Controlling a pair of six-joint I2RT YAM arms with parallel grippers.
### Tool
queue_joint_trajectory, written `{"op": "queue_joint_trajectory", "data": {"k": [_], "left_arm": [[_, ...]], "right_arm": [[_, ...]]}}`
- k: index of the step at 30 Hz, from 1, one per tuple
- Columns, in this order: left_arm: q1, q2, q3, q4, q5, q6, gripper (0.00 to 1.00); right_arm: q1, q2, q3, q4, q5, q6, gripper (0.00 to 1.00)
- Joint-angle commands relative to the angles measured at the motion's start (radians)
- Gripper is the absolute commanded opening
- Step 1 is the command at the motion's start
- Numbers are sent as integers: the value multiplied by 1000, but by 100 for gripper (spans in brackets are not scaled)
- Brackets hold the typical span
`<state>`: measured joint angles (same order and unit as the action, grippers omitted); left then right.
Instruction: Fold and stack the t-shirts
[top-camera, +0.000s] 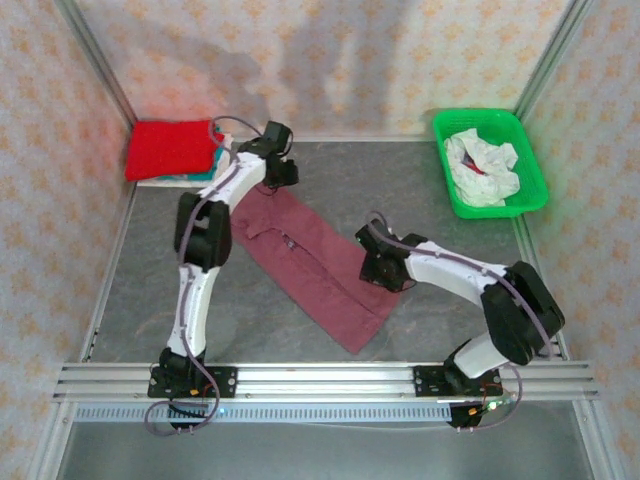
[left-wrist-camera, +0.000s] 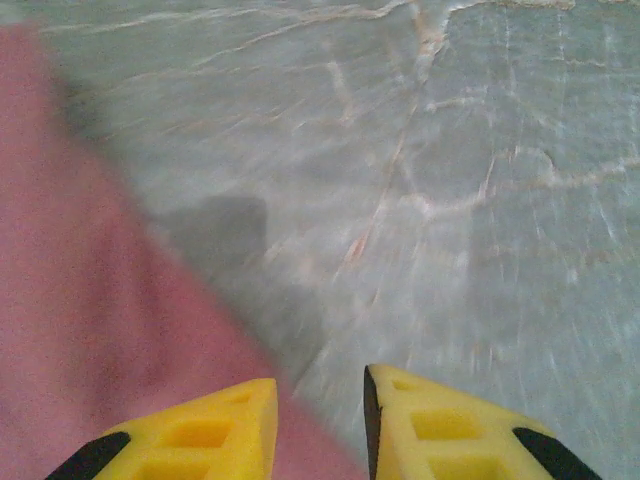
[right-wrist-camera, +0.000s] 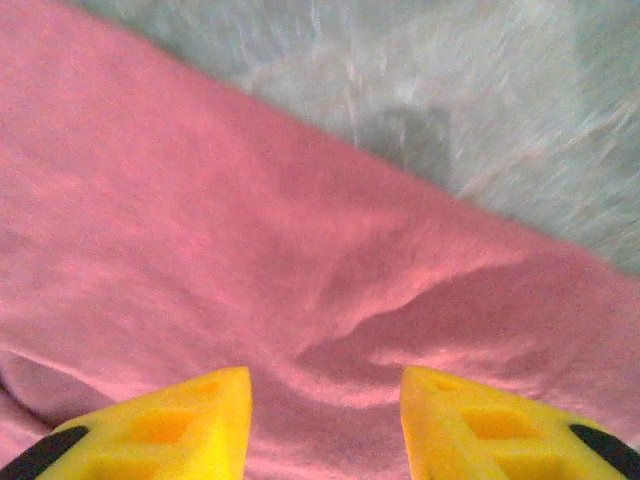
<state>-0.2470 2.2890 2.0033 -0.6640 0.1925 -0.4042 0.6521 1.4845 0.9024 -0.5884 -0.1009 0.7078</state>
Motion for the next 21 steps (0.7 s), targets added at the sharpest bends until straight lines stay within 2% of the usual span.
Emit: {"op": "queue_joint_trajectory", "data": {"k": [1, 4, 7, 9, 14, 21], "left_arm": [[21, -247, -183, 133, -153, -35, 30], [32, -329, -344, 127, -219, -62, 30], [74, -325, -440, 163, -171, -104, 29], [96, -299, -441, 159, -133, -119, 28], [110, -227, -417, 165, -151, -124, 26], [107, -67, -291, 103, -69, -146, 26]], "right_arm": [[-22, -53, 100, -77, 110, -62, 46], [-34, -51, 148, -23, 172, -137, 48], [-55, -22, 195, 59, 160, -182, 48], [-57, 7, 228, 101, 144, -202, 48], [-61, 85, 287, 161, 127, -230, 48], [-92, 83, 236, 257, 132, -217, 48]]}}
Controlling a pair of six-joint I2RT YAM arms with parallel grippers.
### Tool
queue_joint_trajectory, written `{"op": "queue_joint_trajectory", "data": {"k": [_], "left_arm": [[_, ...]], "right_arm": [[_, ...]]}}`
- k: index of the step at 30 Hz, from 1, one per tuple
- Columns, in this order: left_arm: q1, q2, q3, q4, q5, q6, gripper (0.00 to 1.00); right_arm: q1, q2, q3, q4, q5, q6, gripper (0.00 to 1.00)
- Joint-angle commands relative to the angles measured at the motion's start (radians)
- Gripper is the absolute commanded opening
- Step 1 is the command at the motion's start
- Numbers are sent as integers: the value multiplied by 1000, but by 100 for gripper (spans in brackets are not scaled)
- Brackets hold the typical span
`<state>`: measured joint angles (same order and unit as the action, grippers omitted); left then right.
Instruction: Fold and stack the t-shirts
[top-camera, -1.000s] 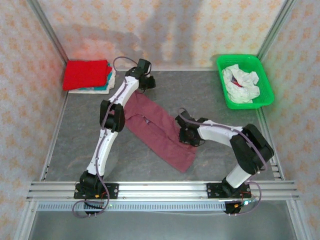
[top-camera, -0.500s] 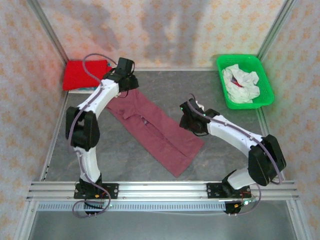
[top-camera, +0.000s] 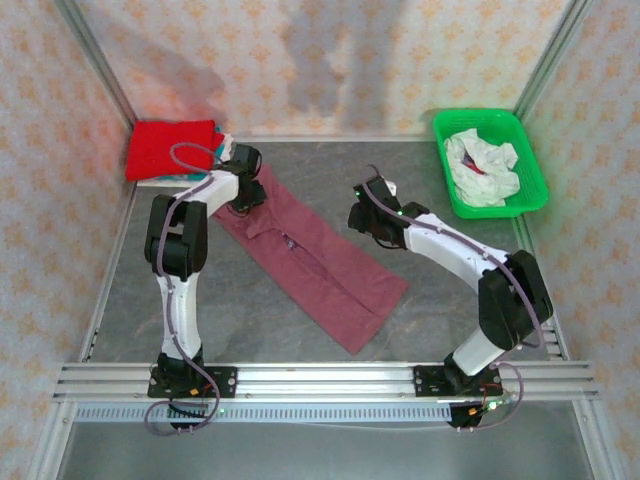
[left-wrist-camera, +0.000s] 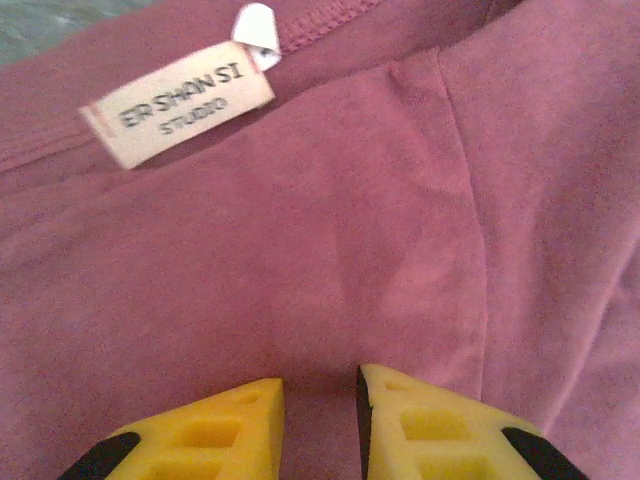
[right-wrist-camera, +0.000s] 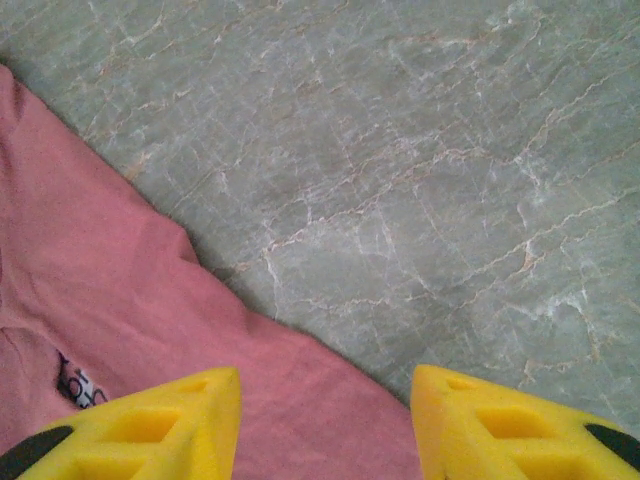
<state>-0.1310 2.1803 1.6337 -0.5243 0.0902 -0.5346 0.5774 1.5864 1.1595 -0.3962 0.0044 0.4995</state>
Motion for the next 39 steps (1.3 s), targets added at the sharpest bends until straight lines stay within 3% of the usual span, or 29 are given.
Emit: {"op": "queue_joint_trajectory", "data": {"k": [1, 9, 14, 16, 20, 26, 30, 32, 34, 37, 39], "left_arm": [[-11, 73, 110, -55, 46, -11, 26], [-60, 328, 420, -132, 243, 64, 24], [-118, 634, 957, -292, 348, 132, 25], [-124, 726, 1121, -226, 410, 97, 26], [-119, 723, 1114, 55, 427, -34, 28], [-118, 595, 1114, 76, 354, 16, 37], [-120, 408, 994, -14, 291, 88, 32], [-132, 250, 782, 16, 218, 92, 30], [-156, 39, 425, 187, 148, 68, 30], [-195, -161, 50, 344, 97, 19, 28], [-217, -227, -103, 389, 75, -8, 11]], "right_arm": [[-20, -28, -34, 77, 34, -7, 48], [-86, -142, -210, 253, 122, 8, 50], [-189, -100, -297, 359, -21, 79, 49], [-194, -64, -292, 373, -81, 57, 49], [-193, -4, -250, 370, -250, -5, 48], [-188, 28, -199, 341, -331, -53, 48], [-156, 74, -135, 288, -331, -126, 45], [-130, 109, -80, 220, -303, -168, 45], [-111, 137, -46, 182, -264, -189, 44], [-107, 165, -24, 167, -241, -180, 40], [-106, 186, 1, 150, -226, -185, 30]]}}
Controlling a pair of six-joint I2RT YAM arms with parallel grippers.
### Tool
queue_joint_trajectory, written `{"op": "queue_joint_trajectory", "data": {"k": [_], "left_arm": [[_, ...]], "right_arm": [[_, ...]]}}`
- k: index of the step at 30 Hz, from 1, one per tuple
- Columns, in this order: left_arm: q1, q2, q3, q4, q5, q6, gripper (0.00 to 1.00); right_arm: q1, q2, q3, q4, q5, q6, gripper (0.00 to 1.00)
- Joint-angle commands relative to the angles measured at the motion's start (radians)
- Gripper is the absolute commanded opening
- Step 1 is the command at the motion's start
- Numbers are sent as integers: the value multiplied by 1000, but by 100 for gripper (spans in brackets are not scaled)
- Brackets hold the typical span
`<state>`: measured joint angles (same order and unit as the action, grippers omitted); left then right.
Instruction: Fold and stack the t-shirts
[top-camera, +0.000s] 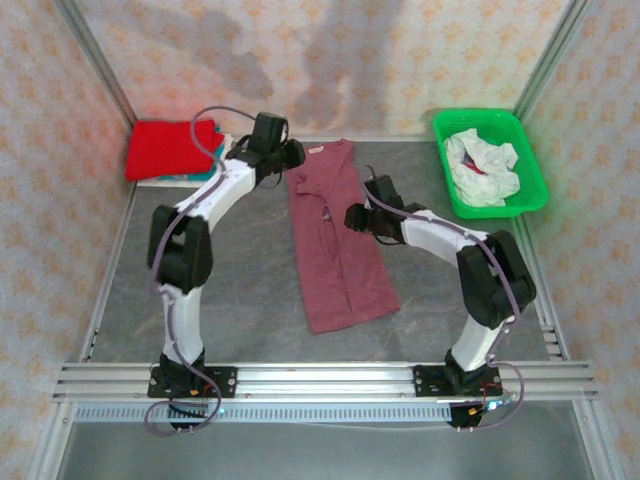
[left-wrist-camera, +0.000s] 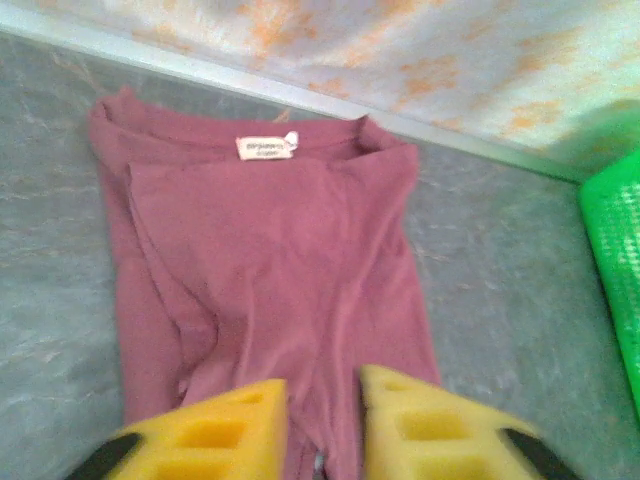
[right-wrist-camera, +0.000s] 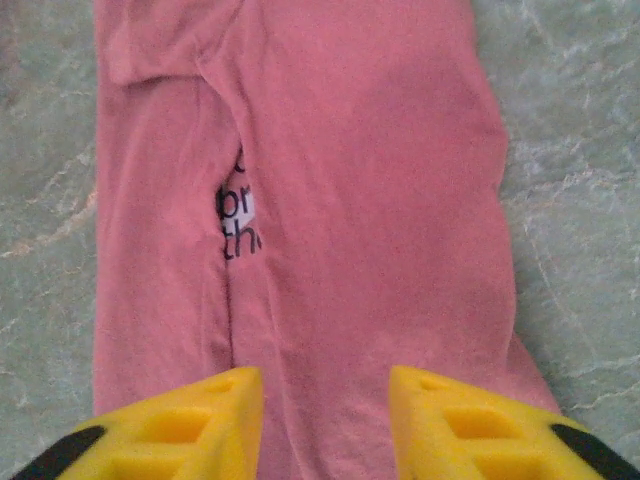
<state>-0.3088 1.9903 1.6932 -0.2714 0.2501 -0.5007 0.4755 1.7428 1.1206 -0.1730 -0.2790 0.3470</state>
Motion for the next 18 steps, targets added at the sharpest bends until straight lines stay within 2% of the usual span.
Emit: {"op": "queue_joint_trajectory", "data": {"k": [1, 3, 7, 11, 18], "left_arm": [[-45, -60, -233, 177, -80, -72, 5], [-49, -65, -309, 219, -57, -95, 0], [-51, -8, -300, 176, -35, -99, 0], [-49, 49, -273, 145, -77, -110, 0], [-38, 226, -59, -29, -102, -108, 0]], "right_arm": [[-5, 46, 62, -94, 59, -38, 25], [-3, 88, 116, -132, 55, -53, 14], [-2, 174, 215, -198, 79, -65, 1], [-1, 246, 295, -238, 123, -56, 0], [-2, 360, 390, -285, 172, -13, 0]]}}
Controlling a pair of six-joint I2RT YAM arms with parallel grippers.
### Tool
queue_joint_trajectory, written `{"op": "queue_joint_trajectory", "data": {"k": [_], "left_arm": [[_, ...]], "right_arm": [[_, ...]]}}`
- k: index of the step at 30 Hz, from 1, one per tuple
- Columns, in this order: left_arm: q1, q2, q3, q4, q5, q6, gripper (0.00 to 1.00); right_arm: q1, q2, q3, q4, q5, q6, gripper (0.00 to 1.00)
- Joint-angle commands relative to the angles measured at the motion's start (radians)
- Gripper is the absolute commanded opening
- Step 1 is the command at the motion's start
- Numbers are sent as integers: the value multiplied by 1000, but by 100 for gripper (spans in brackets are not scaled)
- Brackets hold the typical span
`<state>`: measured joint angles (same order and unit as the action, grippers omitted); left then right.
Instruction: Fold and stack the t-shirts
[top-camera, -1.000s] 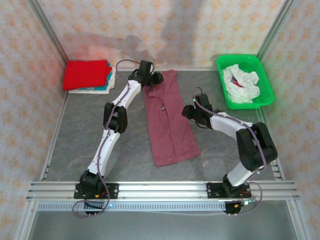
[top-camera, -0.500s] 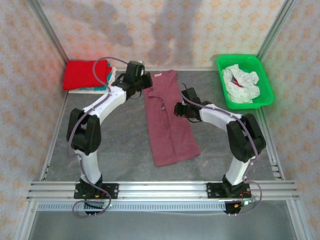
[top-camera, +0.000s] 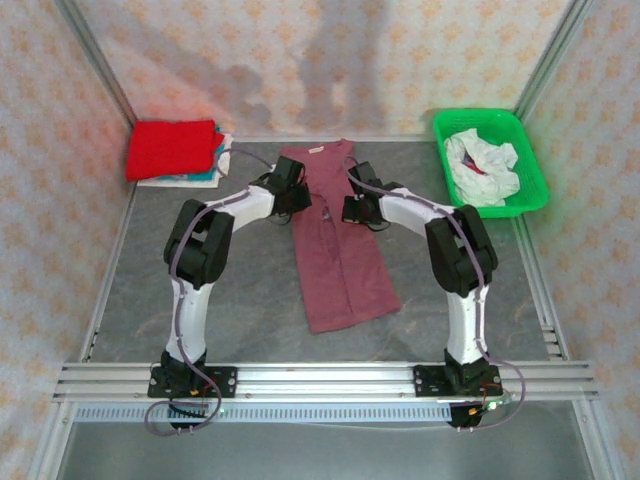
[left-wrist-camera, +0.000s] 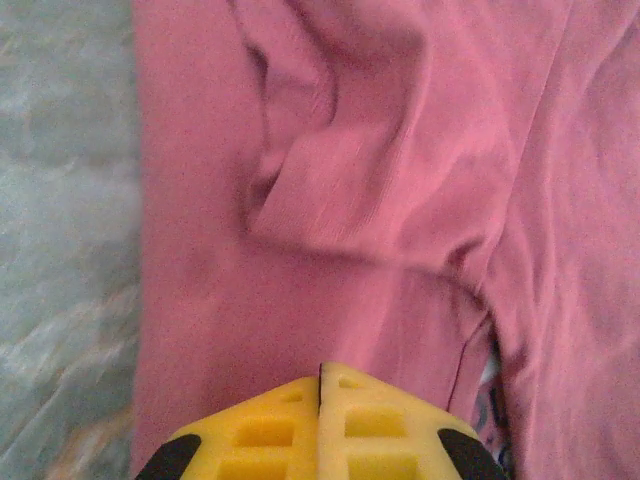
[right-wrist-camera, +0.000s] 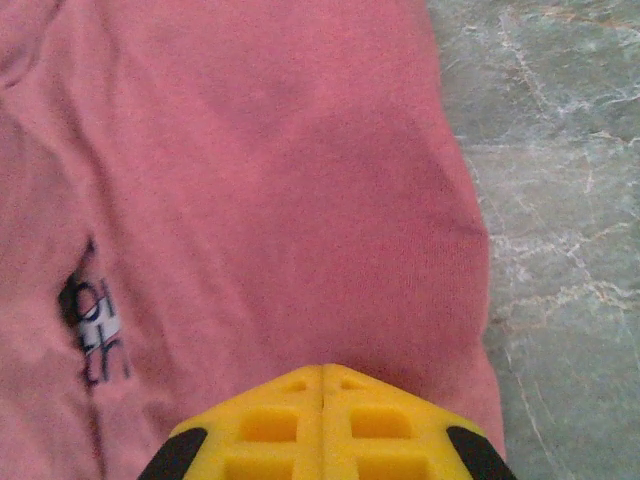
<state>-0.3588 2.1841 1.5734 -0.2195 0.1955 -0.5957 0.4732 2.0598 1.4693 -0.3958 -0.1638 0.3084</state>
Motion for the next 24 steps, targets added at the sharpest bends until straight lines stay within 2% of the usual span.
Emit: {"op": "queue_joint_trajectory", "data": {"k": [1, 7, 14, 22, 24], "left_arm": [[15, 45, 71, -84, -50, -19, 0], [43, 163, 203, -157, -15, -9, 0], [89, 297, 439, -266, 40, 56, 0], [122, 425, 707, -366, 115, 117, 0], [123, 421, 729, -385, 124, 116, 0]], "right_arm": [[2, 54, 48, -63, 59, 36, 0], [1, 128, 74, -63, 55, 153, 0], [1, 206, 129, -35, -33, 281, 0], [-21, 246, 236, -69, 6, 300, 0], [-21, 233, 255, -93, 20, 292, 1]]}}
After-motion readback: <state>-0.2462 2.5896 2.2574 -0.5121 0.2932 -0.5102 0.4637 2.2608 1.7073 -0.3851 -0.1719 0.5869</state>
